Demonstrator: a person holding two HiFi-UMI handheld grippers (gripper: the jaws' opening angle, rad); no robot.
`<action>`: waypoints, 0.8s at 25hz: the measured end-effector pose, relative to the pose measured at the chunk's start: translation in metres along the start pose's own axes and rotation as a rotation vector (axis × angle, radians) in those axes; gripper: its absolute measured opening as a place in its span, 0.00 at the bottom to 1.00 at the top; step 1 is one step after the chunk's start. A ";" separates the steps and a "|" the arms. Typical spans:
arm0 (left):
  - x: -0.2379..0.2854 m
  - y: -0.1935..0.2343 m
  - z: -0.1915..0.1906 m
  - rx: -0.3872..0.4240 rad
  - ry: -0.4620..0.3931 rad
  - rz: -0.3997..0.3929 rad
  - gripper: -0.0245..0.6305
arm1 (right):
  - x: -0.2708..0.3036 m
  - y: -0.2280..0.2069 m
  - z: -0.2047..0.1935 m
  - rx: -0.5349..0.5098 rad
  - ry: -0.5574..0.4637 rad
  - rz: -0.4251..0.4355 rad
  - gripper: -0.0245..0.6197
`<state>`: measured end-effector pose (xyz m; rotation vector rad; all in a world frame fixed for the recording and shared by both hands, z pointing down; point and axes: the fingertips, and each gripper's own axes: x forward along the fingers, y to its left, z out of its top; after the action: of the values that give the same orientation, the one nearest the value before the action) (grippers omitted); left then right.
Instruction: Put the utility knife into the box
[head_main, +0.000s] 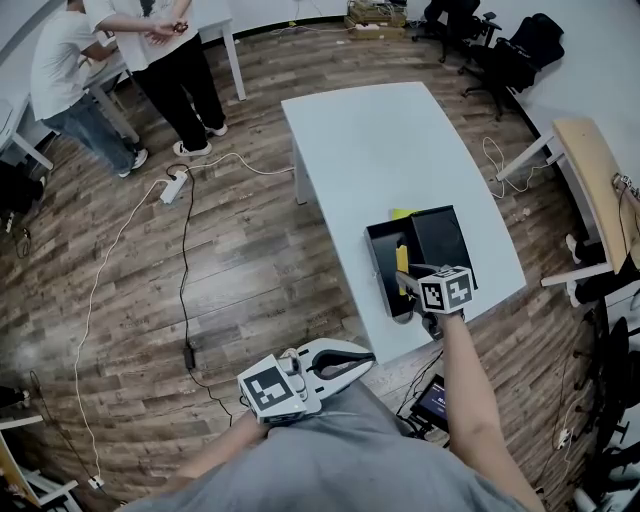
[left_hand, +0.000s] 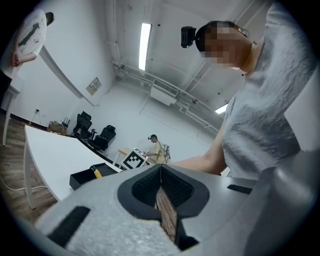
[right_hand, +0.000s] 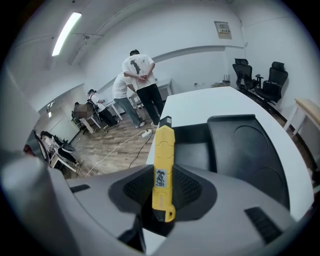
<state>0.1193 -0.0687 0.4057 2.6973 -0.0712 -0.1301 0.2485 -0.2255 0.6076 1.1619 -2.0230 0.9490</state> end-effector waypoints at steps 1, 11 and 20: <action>0.001 0.000 0.000 0.000 0.000 0.000 0.07 | 0.002 -0.001 0.000 0.001 0.007 0.003 0.23; -0.003 0.005 -0.002 -0.014 0.001 0.018 0.06 | 0.022 -0.021 -0.012 0.019 0.087 -0.030 0.23; -0.005 0.009 -0.014 0.016 0.016 -0.002 0.07 | 0.038 -0.026 -0.019 0.035 0.139 -0.032 0.23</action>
<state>0.1151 -0.0705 0.4228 2.7143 -0.0645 -0.1093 0.2583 -0.2366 0.6548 1.1122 -1.8793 1.0234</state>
